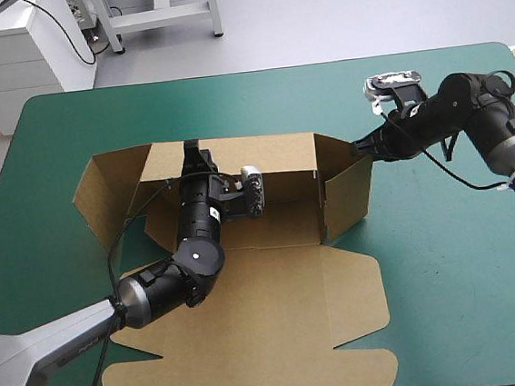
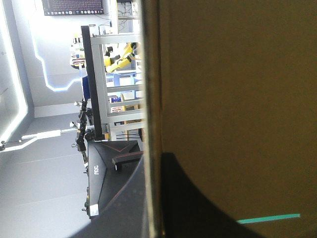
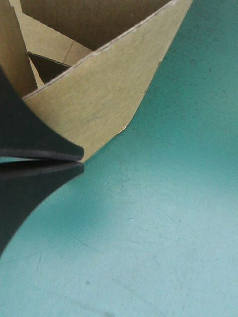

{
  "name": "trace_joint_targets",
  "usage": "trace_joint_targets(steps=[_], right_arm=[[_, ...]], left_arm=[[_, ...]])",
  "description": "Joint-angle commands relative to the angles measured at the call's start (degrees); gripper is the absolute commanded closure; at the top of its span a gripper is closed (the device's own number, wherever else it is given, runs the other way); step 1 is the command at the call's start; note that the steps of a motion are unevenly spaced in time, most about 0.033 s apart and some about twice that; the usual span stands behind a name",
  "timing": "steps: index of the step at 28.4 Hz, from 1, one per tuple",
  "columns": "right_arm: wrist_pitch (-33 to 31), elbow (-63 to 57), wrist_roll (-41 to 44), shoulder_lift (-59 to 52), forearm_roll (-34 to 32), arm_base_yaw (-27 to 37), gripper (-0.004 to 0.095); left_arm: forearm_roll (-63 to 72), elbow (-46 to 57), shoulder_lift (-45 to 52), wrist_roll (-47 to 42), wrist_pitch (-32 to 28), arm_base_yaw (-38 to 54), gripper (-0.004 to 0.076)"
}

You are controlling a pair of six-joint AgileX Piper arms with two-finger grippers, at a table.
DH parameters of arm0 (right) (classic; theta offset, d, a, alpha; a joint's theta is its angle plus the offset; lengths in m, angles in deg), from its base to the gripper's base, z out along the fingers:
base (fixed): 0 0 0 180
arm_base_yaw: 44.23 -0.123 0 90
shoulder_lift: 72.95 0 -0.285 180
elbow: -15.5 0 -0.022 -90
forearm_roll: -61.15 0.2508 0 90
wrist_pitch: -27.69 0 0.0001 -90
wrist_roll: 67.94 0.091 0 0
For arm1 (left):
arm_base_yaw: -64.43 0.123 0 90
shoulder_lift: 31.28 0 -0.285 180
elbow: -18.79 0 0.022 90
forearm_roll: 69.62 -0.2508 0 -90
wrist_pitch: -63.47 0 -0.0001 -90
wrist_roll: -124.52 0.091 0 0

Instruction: Fold the box

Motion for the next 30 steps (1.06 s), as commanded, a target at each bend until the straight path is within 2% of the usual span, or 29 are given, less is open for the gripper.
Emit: trace_joint_targets(steps=[1, 3, 6, 9, 13, 15, 19, 23, 27, 30], right_arm=[[-1.21, 1.08, -0.71, -2.49, 2.64, 0.37, 0.0929], [-0.72, -1.71, -3.53, -3.66, 6.99, 0.25, 0.0929], [3.3, -7.77, -8.26, -6.98, 12.5, 0.25, 0.0929], [10.21, -14.65, -13.9, -11.78, 16.47, 0.25, 0.0929], [21.08, -25.49, -27.95, -18.66, 26.05, 0.25, 0.0929], [23.61, -29.68, -35.33, -20.84, 31.63, 0.25, 0.0929], [24.74, -36.22, -51.19, -22.04, 40.65, 0.25, 0.0929], [24.63, -38.75, -62.77, -21.25, 44.06, 0.25, 0.0881], [23.43, -38.03, -62.6, -20.87, 43.96, 0.25, 0.0761], [21.32, -37.8, -59.57, -21.38, 43.96, 0.25, 0.0794]], left_arm=[[-5.9, -1.94, 2.03, -0.38, 1.46, 0.32, 0.0731], [-5.9, -1.94, 2.03, -0.38, 0.67, 0.32, 0.0731], [-5.9, -1.94, 2.03, -0.38, 0.65, 0.32, 0.0731], [-5.9, -1.94, 2.03, -0.38, 0.91, 0.32, 0.0731], [-5.9, -1.94, 2.03, -0.38, 0.91, 0.32, 0.0731], [-5.9, -1.94, 2.03, -0.38, 0.91, 0.32, 0.0731], [-5.9, -1.94, 2.03, -0.38, 0.69, 0.32, 0.0731], [-5.9, -1.94, 2.03, -0.38, 0.69, 0.32, 0.0731], [-5.9, -1.94, 2.03, -0.38, 0.69, 0.32, 0.0731], [-5.9, -1.94, 2.03, -0.38, 1.07, 0.32, 0.0731]])
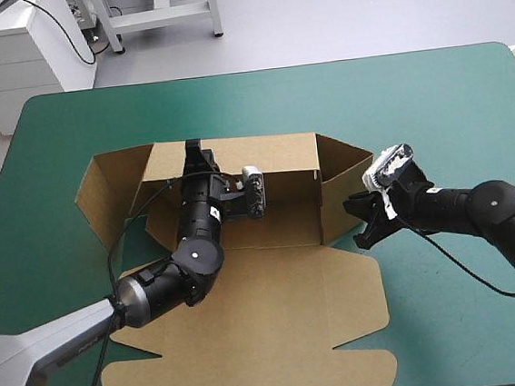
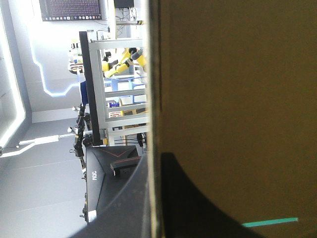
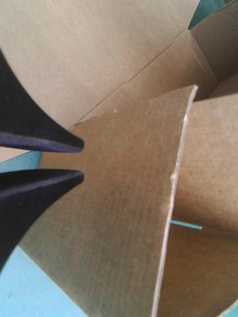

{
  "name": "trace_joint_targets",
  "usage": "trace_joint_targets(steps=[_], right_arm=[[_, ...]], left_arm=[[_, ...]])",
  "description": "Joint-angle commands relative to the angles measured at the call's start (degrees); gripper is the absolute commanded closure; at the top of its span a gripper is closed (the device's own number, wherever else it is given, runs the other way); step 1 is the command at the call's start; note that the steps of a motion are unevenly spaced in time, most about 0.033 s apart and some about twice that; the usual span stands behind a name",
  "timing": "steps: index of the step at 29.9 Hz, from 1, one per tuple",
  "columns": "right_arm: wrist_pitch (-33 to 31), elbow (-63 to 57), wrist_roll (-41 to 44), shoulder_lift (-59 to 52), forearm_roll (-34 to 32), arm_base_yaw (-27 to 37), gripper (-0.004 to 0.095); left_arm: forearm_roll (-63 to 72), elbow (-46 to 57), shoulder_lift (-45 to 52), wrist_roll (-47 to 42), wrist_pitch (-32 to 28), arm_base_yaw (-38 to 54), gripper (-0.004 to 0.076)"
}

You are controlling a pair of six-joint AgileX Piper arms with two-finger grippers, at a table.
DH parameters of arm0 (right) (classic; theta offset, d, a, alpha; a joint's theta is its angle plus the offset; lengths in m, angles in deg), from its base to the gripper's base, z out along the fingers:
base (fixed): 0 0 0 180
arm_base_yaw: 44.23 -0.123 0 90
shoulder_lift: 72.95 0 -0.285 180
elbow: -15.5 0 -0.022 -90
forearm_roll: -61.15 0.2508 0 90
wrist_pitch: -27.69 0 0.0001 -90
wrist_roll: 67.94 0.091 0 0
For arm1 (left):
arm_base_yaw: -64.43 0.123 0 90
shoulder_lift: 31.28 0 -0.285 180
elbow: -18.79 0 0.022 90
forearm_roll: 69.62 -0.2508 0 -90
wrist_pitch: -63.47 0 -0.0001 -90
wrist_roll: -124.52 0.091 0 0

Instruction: Fold the box

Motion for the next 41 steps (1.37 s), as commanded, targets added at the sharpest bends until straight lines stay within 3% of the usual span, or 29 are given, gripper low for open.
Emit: trace_joint_targets(steps=[1, 3, 6, 9, 15, 18, 25, 32, 37, 41], right_arm=[[-0.24, 2.13, 5.69, -1.77, 1.89, 0.25, 0.0834], [1.74, 3.18, 13.64, -2.19, -1.42, 0.25, 0.0931], [2.56, 7.29, 29.69, -2.83, -11.61, 0.25, 0.0906], [-1.52, 14.3, 42.83, -2.72, -21.66, 0.25, 0.0905], [-6.42, 29.44, 56.61, -1.32, -36.53, 0.25, 0.0905], [-11.92, 35.66, 59.96, 2.75, -41.52, 0.25, 0.0905], [-17.19, 44.12, 59.46, 14.95, -41.17, 0.25, 0.0905], [-24.02, 43.39, 50.71, 20.94, -33.82, 0.25, 0.0909], [-20.9, 36.42, 42.76, 16.86, -24.97, 0.25, 0.091], [-14.67, 28.43, 33.26, 12.54, -18.83, 0.25, 0.091]], left_arm=[[-5.85, -1.84, 2.03, -0.47, 2.63, 0.05, 0.0731], [-5.85, -1.84, 2.03, -0.47, 2.63, 0.05, 0.0731], [-5.85, -1.84, 2.03, -0.47, 2.63, 0.05, 0.0731], [-5.85, -1.84, 2.03, -0.47, 2.63, 0.05, 0.0731], [-5.85, -1.84, 2.03, -0.47, 2.42, 0.05, 0.0731], [-5.85, -1.84, 2.03, -0.47, 2.42, 0.05, 0.0731], [-5.85, -1.84, 2.03, -0.47, 2.44, 0.05, 0.0731], [-5.85, -1.84, 2.03, -0.47, 2.4, 0.05, 0.0731], [-5.85, -1.84, 2.03, -0.47, 2.4, 0.05, 0.0731], [-5.85, -1.84, 2.03, -0.47, 2.3, 0.05, 0.0731]])
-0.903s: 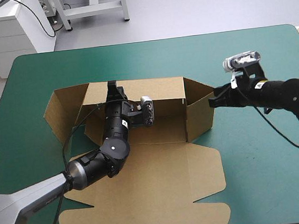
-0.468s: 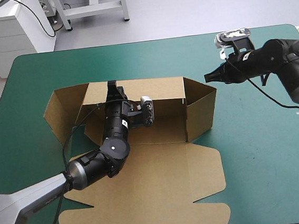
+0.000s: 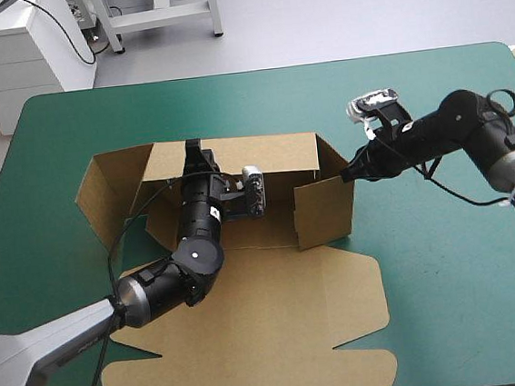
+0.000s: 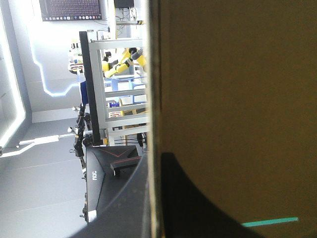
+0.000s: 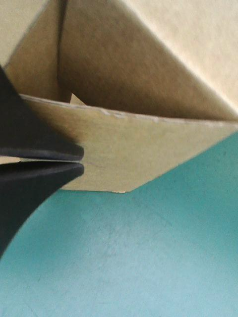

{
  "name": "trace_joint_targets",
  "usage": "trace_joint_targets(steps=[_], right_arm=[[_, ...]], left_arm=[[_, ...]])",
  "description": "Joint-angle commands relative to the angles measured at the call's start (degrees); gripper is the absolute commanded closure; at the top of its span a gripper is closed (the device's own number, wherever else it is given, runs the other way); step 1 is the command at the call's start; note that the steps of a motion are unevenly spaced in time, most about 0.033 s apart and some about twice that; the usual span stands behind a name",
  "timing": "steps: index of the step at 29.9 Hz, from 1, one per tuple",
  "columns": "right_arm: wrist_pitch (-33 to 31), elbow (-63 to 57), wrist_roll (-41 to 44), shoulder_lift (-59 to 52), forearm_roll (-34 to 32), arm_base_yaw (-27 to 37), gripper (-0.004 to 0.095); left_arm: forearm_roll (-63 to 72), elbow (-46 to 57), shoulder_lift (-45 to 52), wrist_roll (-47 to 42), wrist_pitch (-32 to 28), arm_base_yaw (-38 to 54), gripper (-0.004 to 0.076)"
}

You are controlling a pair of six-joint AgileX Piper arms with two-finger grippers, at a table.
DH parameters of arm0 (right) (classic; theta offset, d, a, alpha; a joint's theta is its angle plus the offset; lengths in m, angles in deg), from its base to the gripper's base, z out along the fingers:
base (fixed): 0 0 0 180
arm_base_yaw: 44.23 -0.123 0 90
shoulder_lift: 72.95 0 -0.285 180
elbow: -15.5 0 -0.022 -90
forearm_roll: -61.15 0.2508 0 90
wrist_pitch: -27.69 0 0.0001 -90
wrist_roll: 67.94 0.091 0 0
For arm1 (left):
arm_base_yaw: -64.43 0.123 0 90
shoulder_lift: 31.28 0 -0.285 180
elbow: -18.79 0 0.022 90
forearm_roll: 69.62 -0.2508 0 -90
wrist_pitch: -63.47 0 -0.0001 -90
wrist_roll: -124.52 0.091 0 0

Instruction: Fold the box

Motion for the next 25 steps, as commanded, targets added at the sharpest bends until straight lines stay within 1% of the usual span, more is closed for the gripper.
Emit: trace_joint_targets(steps=[1, 5, 7, 9, 11, 12, 14, 17, 22, 24, 25], right_arm=[[7.84, -5.23, -8.91, -5.66, 7.38, 0.25, 0.091], [17.38, -14.95, -20.94, -8.74, 15.32, 0.25, 0.091], [20.1, -18.59, -25.94, -9.53, 20.12, 0.25, 0.091], [20.27, -21.12, -30.95, -9.77, 22.84, 0.25, 0.0908], [18.62, -21.85, -36.05, -9.77, 22.92, 0.25, 0.0894], [17.84, -21.85, -37.16, -9.77, 22.37, 0.25, 0.088], [16.94, -21.74, -38.26, -9.77, 22.24, 0.25, 0.082], [16.05, -21.13, -38.26, -9.77, 22.24, 0.25, 0.0662], [13.44, -20.64, -39.04, -9.77, 21.87, 0.25, 0.0299], [12.23, -20.51, -40.01, -9.77, 21.87, 0.25, 0.0202], [11.57, -20.51, -40.66, -9.67, 21.87, 0.25, 0.0181]], left_arm=[[-5.85, -1.84, 2.03, -0.47, 2.27, 0.05, 0.0731], [-5.85, -1.84, 2.03, -0.47, 2.17, 0.05, 0.0731], [-5.85, -1.84, 2.03, -0.47, 2.17, 0.05, 0.0731], [-5.85, -1.84, 2.03, -0.47, 2.04, 0.05, 0.0731], [-5.85, -1.84, 2.03, -0.47, 1.92, 0.05, 0.0731], [-5.85, -1.84, 2.03, -0.47, 1.92, 0.05, 0.0731], [-5.85, -1.84, 2.03, -0.47, 1.92, 0.05, 0.0731], [-5.85, -1.84, 2.03, -0.47, 1.92, 0.05, 0.0731], [-5.85, -1.84, 2.03, -0.47, 2.14, 0.05, 0.0731], [-5.85, -1.84, 2.03, -0.47, 2.14, 0.05, 0.0731], [-5.85, -1.84, 2.03, -0.47, 2.14, 0.05, 0.0731]])
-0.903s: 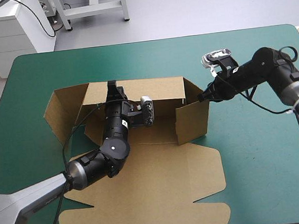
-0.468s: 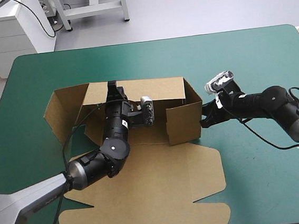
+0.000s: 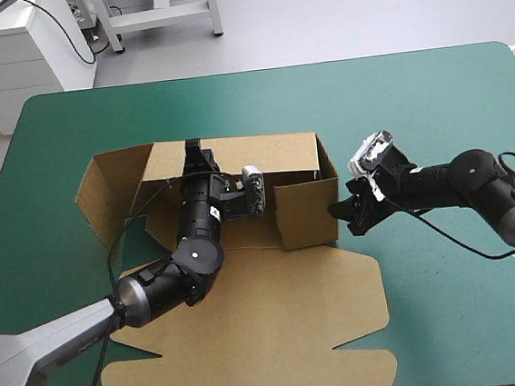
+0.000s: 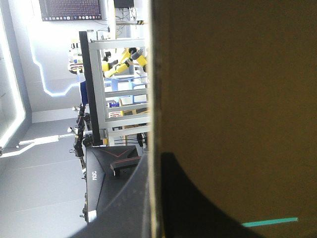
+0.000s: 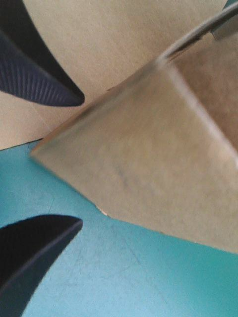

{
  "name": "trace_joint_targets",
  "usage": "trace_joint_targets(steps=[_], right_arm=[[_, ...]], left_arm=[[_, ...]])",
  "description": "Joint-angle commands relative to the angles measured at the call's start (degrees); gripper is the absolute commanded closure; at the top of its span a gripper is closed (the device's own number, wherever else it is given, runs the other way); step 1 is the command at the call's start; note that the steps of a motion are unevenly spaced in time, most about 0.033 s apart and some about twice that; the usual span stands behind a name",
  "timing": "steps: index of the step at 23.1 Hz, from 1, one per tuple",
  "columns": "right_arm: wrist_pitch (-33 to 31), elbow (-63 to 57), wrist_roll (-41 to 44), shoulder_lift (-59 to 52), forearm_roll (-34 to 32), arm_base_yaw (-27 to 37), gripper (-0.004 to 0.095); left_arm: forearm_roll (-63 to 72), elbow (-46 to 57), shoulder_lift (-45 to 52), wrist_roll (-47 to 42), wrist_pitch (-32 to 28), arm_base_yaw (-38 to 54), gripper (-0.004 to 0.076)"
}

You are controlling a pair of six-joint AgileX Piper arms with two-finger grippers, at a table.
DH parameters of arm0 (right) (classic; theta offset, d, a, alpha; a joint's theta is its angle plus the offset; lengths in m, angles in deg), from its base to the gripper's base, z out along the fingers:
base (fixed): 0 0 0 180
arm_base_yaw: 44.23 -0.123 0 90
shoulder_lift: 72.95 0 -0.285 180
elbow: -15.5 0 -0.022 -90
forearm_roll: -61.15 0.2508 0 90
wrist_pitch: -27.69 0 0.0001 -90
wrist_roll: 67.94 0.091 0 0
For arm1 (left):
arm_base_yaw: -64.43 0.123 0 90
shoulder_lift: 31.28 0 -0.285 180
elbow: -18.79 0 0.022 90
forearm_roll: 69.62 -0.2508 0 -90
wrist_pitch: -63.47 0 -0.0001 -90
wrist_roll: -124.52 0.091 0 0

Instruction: Fold the box

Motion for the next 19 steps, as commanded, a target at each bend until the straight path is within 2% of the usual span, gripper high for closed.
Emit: trace_joint_targets(steps=[1, 4, 7, 11, 16, 19], right_arm=[[-2.47, 1.9, -2.33, -2.01, 2.4, 0.25, 0.018], [-2.87, 1.9, -2.45, -2.01, 2.4, 0.25, 0.0181], [-1.9, 1.9, 0.93, -2.01, 2.4, 0.25, 0.0181], [2.37, -1.01, 4.33, -2.01, 2.32, -2.32, 0.0181], [24.99, -5.75, 12.4, -2.11, 1.49, -15.08, 0.0181], [36.38, -5.75, 15.79, -2.11, 4.32, -20.89, 0.0181]], left_arm=[[-5.85, -1.84, 2.03, -0.47, 2.19, 0.05, 0.0731], [-5.85, -1.84, 2.03, -0.47, 2.19, 0.05, 0.0731], [-5.85, -1.84, 2.03, -0.47, 2.19, 0.05, 0.0731], [-5.85, -1.84, 2.03, -0.47, 2.19, 0.05, 0.0731], [-5.62, -1.84, 2.03, -0.47, 2.19, 0.05, 0.0731], [-5.62, -1.84, 2.03, -0.47, 2.19, 0.05, 0.0731]])
